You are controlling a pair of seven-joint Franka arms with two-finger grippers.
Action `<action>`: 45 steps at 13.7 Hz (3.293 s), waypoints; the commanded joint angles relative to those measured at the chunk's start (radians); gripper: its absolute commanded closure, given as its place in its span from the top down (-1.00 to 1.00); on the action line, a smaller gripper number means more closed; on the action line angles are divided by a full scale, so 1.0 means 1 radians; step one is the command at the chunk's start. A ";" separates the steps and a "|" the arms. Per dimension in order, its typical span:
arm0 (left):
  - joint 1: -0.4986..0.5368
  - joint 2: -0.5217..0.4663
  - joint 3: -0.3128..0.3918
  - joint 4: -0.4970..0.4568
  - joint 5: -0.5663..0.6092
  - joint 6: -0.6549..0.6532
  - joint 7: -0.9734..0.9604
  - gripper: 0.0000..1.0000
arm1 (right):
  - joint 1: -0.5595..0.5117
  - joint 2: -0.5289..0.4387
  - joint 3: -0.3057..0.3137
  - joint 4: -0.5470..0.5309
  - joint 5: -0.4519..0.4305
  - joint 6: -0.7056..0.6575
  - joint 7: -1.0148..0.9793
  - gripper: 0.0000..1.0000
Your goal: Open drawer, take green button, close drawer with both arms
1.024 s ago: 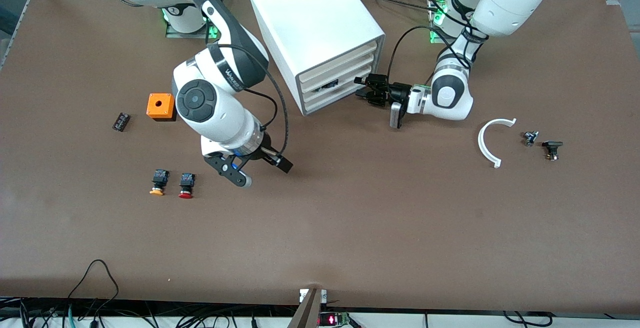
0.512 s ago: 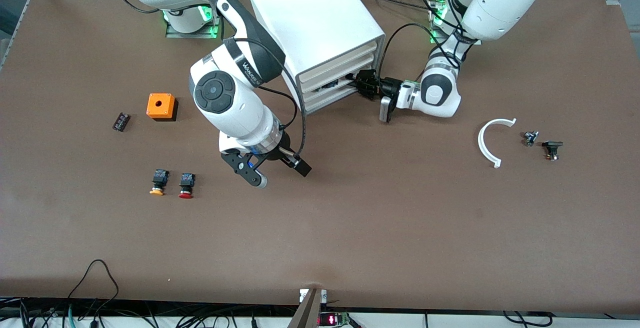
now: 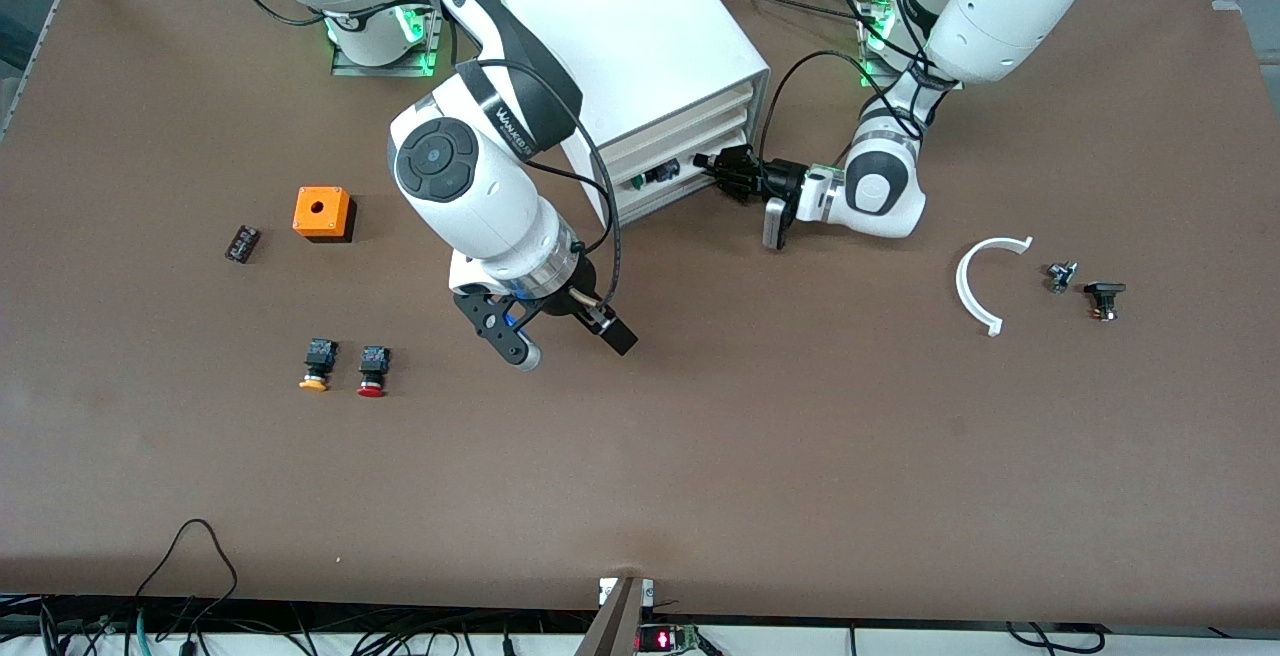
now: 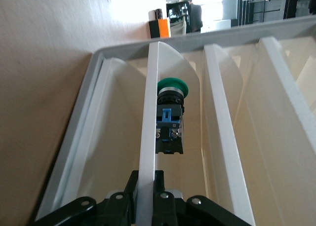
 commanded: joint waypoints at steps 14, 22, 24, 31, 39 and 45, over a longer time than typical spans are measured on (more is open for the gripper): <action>0.082 0.035 0.119 0.257 0.195 -0.018 -0.203 1.00 | 0.245 0.142 -0.014 0.025 -0.109 -0.033 0.278 1.00; 0.191 0.007 0.116 0.636 0.676 -0.364 -0.870 1.00 | 0.291 0.196 -0.014 -0.015 -0.113 -0.019 0.344 1.00; 0.191 0.006 0.116 0.762 0.819 -0.446 -1.023 1.00 | 0.297 0.207 -0.014 -0.017 -0.113 -0.015 0.357 1.00; 0.177 -0.052 0.101 0.969 1.118 -0.578 -1.343 1.00 | 0.304 0.214 -0.014 -0.026 -0.115 -0.015 0.364 -0.05; 0.129 -0.059 0.098 1.087 1.474 -0.494 -1.225 1.00 | 0.300 0.199 -0.011 0.028 -0.113 -0.028 0.360 -0.74; 0.116 -0.059 0.104 1.081 1.484 -0.486 -1.269 1.00 | 0.303 0.187 -0.011 0.028 -0.174 -0.039 0.280 -0.69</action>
